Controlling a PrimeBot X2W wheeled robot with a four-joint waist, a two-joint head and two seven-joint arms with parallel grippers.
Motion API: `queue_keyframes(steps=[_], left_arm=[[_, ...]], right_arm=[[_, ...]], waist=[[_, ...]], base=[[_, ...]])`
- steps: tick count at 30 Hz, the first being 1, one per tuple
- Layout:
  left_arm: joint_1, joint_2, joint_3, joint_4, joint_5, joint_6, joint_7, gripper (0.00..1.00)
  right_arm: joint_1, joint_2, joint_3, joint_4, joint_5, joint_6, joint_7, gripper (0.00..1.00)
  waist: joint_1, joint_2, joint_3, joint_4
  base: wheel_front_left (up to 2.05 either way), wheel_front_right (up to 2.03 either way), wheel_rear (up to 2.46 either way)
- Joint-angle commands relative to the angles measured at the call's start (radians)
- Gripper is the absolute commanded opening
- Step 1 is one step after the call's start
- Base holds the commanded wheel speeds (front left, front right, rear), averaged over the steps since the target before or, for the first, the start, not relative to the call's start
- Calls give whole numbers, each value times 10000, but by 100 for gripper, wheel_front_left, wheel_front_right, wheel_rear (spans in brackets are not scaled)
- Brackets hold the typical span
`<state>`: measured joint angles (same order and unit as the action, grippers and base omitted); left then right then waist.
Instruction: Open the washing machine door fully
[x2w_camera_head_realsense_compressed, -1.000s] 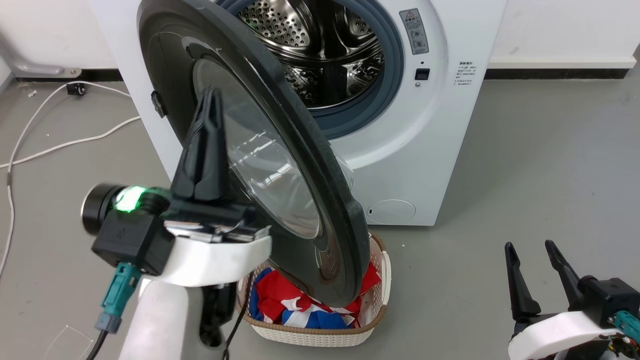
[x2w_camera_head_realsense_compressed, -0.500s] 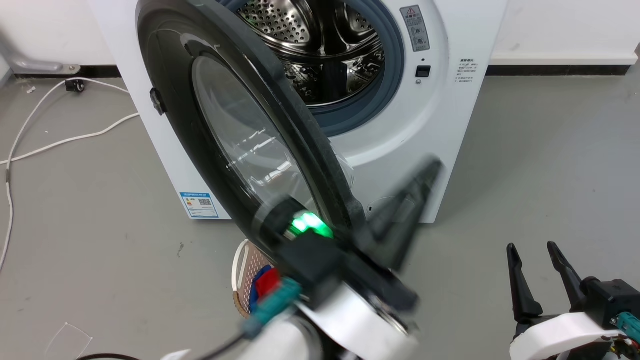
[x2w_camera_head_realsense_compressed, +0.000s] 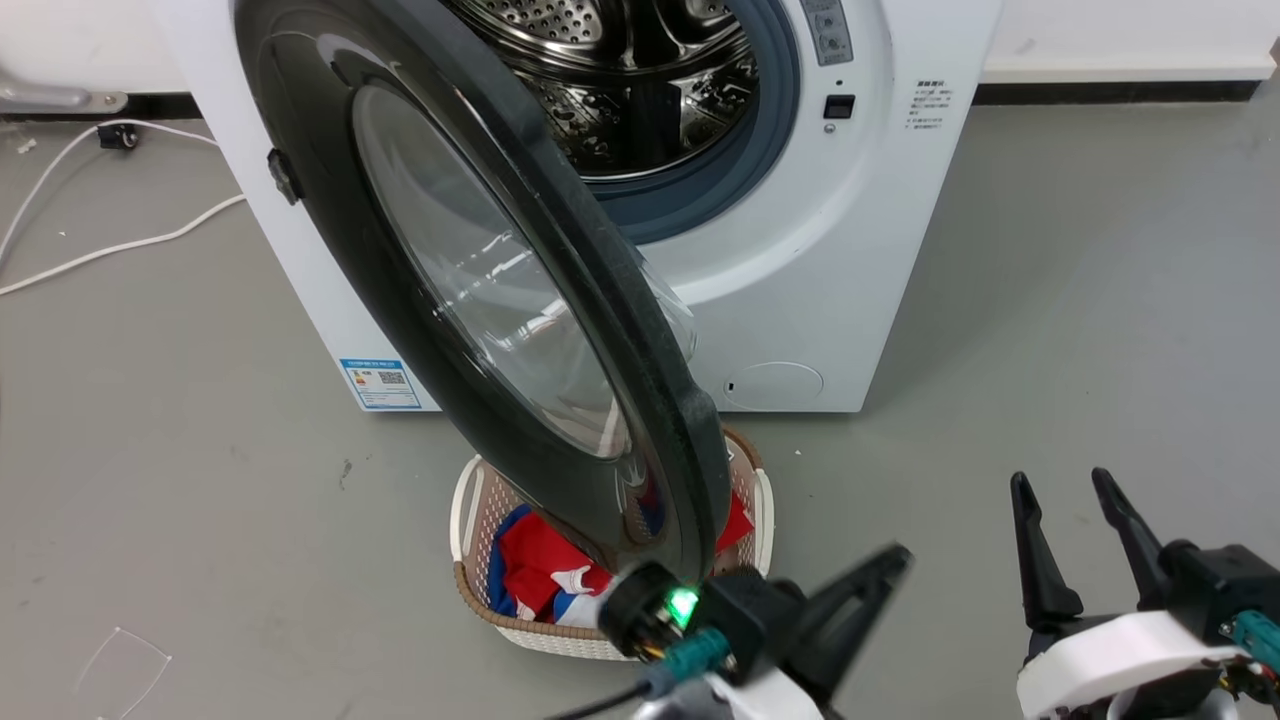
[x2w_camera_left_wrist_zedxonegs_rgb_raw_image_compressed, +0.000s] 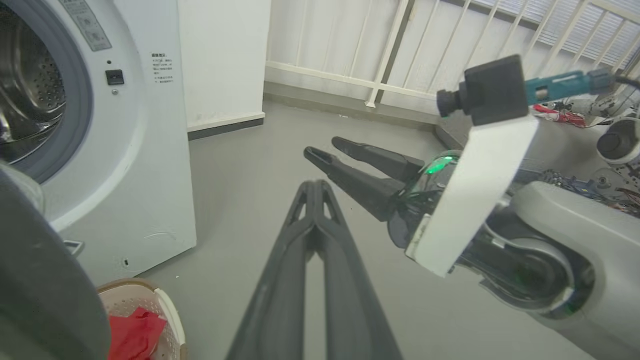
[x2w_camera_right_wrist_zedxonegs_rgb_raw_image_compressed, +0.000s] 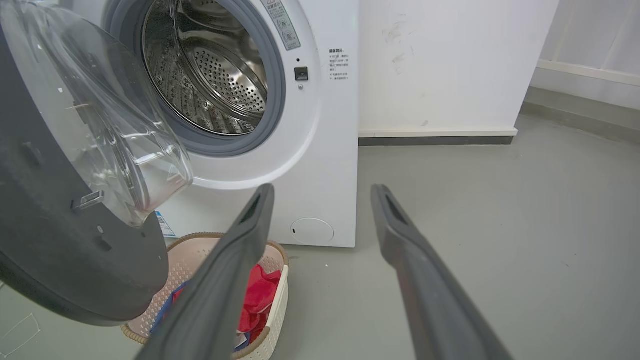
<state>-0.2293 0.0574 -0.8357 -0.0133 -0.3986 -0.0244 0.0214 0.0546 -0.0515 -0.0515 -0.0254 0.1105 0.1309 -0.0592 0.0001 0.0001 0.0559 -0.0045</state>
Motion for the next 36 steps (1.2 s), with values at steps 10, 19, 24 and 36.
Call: queue_keyframes(steps=[10,19,24,36], left_arm=[[-1100,-42,1478,1954,-253,997,-1442,0],[-1402,15,1721,2977,-494,1407,-1530,0],[-1059,197,1706,2956,-448,1643,-1520,0],[150,1255,1861,1171,-258,2457,-1184,0]], right_arm=[[-360,22,155,179,72,-2,-43,100],[-377,22,163,336,178,-2,-85,100],[-326,22,153,376,210,-2,-91,100],[-203,23,-90,336,209,-2,-40,100]], waist=[[-1,-1,252,-298],[-1,-1,299,-303],[-1,-1,275,-229],[-1,-1,277,629]], base=[[0,0,0],[0,0,0],[0,0,0],[0,0,0]])
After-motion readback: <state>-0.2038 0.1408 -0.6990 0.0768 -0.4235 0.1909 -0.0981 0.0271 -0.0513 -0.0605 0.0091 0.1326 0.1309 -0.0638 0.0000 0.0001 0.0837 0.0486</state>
